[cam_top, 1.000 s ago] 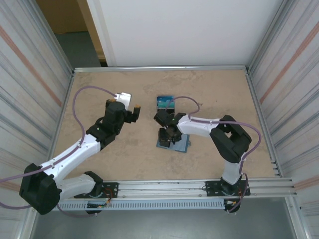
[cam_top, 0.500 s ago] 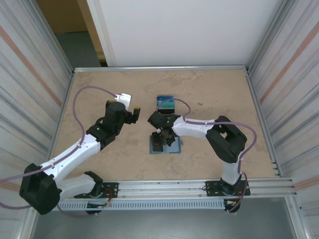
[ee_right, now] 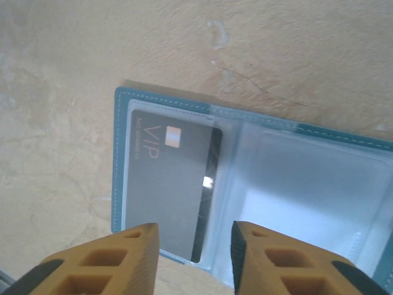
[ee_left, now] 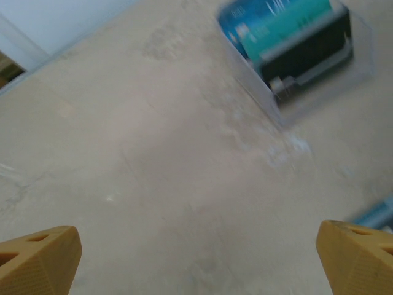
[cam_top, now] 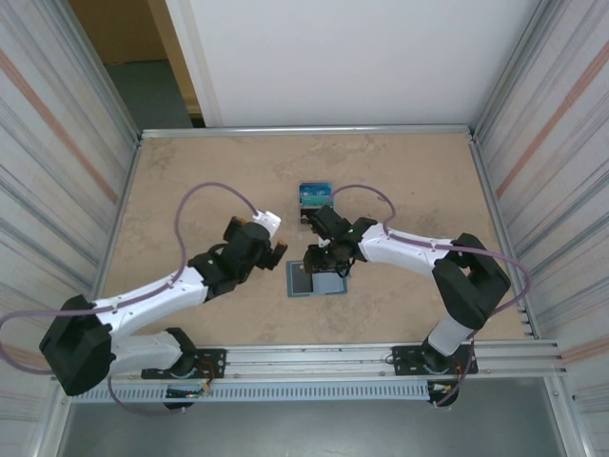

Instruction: Take the credit cards out of the card holder

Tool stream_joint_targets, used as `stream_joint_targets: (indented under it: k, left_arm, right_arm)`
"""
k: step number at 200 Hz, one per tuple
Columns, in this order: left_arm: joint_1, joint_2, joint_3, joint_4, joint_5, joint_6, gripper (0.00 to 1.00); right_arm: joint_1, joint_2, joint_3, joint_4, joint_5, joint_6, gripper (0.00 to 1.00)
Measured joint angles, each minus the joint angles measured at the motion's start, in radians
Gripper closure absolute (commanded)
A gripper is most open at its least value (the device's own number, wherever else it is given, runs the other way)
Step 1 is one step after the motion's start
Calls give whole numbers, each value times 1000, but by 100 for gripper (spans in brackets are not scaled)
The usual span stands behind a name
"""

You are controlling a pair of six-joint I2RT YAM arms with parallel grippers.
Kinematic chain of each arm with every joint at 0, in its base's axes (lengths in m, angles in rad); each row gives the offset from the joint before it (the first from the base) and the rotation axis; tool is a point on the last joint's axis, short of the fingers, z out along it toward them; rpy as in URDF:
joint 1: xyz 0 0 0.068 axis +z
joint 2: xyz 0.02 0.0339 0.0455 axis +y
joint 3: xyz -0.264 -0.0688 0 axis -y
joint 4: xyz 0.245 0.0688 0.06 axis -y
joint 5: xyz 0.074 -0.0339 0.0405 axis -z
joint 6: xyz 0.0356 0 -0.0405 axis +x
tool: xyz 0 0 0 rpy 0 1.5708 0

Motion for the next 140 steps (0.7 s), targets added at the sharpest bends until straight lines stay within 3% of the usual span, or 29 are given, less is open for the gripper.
stream_joint_targets:
  k: [35, 140]
  left_arm:
    - [-24, 45, -14, -60, 52, -61, 1]
    - [-16, 209, 5, -212, 330, -341, 6]
  right_arm:
    - [4, -5, -33, 29, 0, 68, 74]
    - [3, 48, -41, 87, 0, 134, 75]
